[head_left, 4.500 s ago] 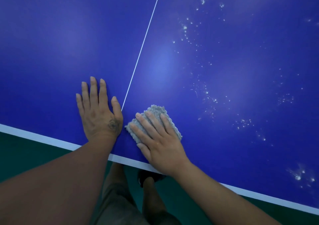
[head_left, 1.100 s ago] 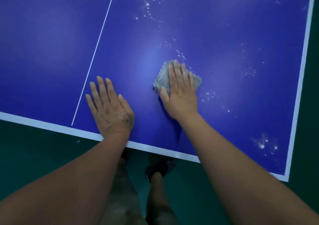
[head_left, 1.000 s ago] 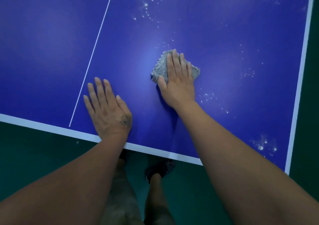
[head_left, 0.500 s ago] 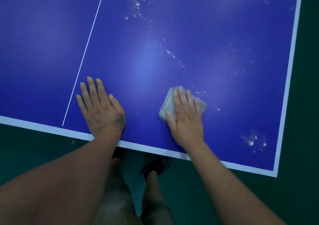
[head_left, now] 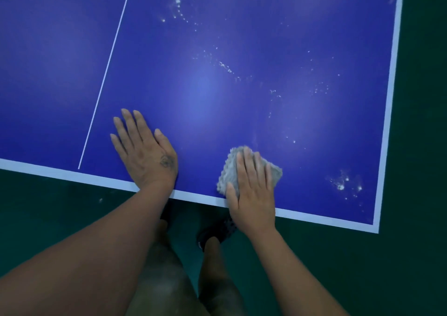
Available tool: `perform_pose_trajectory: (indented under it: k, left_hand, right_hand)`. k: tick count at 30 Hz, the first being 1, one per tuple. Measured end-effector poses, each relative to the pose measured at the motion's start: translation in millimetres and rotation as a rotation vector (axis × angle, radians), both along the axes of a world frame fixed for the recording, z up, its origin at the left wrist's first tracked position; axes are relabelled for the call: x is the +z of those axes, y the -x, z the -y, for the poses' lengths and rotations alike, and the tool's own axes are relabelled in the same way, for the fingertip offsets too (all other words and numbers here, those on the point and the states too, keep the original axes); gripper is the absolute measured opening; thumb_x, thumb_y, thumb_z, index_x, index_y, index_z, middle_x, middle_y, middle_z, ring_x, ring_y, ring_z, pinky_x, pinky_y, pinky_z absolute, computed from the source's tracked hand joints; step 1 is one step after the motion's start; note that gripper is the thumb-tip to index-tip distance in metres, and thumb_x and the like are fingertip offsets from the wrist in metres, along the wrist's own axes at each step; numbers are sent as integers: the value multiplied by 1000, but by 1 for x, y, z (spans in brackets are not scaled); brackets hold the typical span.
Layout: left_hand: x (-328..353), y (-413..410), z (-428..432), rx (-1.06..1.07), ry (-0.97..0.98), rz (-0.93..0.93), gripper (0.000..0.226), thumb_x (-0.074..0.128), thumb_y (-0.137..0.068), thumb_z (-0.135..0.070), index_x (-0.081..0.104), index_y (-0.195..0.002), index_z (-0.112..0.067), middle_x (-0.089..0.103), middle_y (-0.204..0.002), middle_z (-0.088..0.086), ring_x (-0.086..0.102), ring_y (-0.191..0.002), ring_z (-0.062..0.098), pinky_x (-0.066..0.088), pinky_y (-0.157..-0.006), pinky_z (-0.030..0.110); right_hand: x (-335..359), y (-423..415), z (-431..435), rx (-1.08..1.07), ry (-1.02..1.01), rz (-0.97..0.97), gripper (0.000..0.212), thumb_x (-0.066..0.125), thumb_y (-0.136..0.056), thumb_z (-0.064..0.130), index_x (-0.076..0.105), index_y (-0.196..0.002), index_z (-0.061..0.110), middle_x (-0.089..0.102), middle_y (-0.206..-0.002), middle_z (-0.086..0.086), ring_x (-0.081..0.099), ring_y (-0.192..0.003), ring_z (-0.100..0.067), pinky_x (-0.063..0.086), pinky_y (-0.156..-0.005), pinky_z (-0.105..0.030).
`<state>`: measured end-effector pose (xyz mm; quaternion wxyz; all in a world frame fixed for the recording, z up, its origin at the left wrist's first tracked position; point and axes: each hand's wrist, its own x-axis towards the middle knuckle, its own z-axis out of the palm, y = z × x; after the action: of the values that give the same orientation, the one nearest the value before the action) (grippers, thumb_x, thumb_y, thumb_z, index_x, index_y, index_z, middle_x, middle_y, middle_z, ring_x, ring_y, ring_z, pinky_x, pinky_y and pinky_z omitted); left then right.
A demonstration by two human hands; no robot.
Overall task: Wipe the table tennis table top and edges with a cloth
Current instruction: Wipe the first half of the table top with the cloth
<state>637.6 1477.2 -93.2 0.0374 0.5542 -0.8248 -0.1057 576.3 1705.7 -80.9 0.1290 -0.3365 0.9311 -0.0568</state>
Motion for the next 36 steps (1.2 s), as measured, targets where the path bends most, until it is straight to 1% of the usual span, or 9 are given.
perform_pose_trajectory:
  k: [4,8,12,16,24,28,31,34,36]
  left_hand:
    - [1,23,-57,-63,-16,20,68,32,-114,-37,15,-171,-6,6,-181,12,3,-167,32,4,-135,54]
    - [-10,39,-82,-92,7,38,73,31,-112,-46,15,-171,-7,6,-181,11,3,-167,32,3,-135,54]
    - [-14,39,-82,-87,33,38,74,32,-111,-49,16,-171,-8,8,-181,10,4,-167,30,3,-135,53]
    - [-15,41,-84,-88,30,50,75,33,-112,-48,14,-172,-9,5,-181,9,1,-168,29,2,-135,54]
    - [-14,42,-85,-81,34,35,75,32,-110,-48,15,-172,-8,6,-181,9,2,-168,29,2,-135,55]
    - [-14,42,-85,-80,48,39,75,31,-109,-48,17,-171,-8,8,-181,9,4,-168,30,4,-135,55]
    - [-14,44,-85,-77,53,34,75,30,-109,-48,18,-171,-8,8,-181,9,4,-168,29,3,-135,55]
    - [-14,44,-86,-78,56,40,75,30,-109,-49,18,-171,-9,8,-181,8,3,-168,28,2,-135,54]
    - [-14,44,-86,-77,55,50,75,30,-109,-49,17,-171,-9,8,-181,8,3,-168,28,2,-135,54]
  right_hand:
    - [-1,25,-16,70,10,1,73,41,-104,37,23,-170,13,15,-179,-3,11,-166,-24,20,-132,-56]
    - [-5,100,19,72,-12,-24,73,30,-106,44,18,-171,13,11,-180,-2,7,-167,-23,6,-135,-50]
    - [-7,161,64,7,-15,-5,74,36,-108,39,9,-173,17,3,-181,1,-1,-167,-21,-3,-134,-45]
    - [-4,143,60,-10,-5,6,74,37,-106,36,10,-172,15,4,-181,-2,0,-167,-24,1,-134,-49]
    - [-10,32,-76,41,41,-9,66,36,-111,37,21,-171,13,12,-180,-3,12,-166,-26,16,-133,-55]
    - [-12,83,-44,65,9,-40,68,33,-111,37,15,-172,14,12,-180,-2,9,-167,-24,14,-134,-54]
    - [-13,153,-3,20,-6,-39,67,23,-111,40,9,-172,17,5,-181,1,2,-167,-22,2,-135,-48]
    - [-11,196,20,-35,-4,3,70,30,-111,37,4,-172,14,1,-181,-2,-1,-167,-23,-3,-135,-46]
    - [-10,187,20,-39,3,3,71,32,-110,33,3,-171,10,0,-181,-5,-2,-167,-25,-1,-135,-48]
